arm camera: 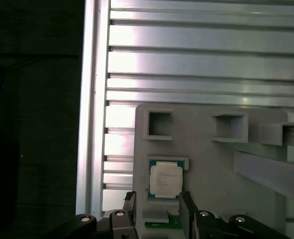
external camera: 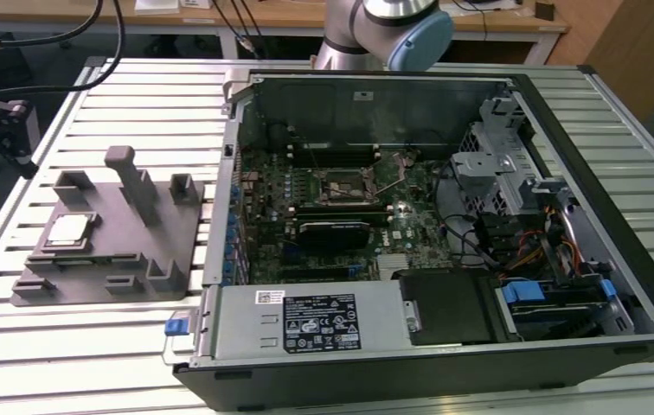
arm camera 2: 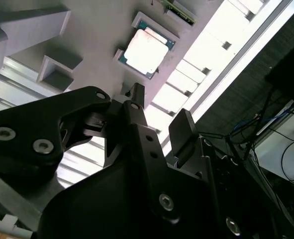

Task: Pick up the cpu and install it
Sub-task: 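Pick up the cpu and move it towards the insertion slot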

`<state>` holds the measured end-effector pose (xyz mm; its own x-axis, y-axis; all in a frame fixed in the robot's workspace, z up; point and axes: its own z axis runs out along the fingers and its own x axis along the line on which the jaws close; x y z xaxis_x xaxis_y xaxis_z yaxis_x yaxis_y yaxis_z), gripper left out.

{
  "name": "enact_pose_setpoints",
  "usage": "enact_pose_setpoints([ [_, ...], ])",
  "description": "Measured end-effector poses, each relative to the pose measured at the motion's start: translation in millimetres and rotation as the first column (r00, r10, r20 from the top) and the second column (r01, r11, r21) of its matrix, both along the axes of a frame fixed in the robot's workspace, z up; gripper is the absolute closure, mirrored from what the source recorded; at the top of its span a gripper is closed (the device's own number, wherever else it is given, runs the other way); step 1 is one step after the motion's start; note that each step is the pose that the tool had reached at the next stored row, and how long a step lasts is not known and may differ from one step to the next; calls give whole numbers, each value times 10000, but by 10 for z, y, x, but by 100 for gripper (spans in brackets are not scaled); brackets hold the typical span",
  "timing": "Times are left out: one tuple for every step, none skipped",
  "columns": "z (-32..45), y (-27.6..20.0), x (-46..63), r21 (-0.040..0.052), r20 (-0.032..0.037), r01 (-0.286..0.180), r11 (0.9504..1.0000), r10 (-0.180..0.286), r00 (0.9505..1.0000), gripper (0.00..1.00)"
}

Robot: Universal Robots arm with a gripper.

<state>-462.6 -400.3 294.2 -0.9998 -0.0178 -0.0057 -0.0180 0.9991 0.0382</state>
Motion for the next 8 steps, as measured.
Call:
enact_pose_setpoints([
  [-9,-1,4,-5,0,-2,10000,2,10000,53],
  [-19,-1,7,-6,0,-2,10000,2,10000,53],
  [-30,-1,10,-7,1,-2,10000,2,10000,53],
  [-44,-1,12,-7,1,-2,10000,2,10000,53],
  [-58,-1,12,-8,0,-3,10000,3,10000,53],
  [-75,-1,12,-8,-1,-5,10000,5,10000,53],
  [-93,-1,12,-8,0,-7,10000,7,10000,53],
  [-110,-1,12,-8,-1,-8,10000,8,10000,53],
])
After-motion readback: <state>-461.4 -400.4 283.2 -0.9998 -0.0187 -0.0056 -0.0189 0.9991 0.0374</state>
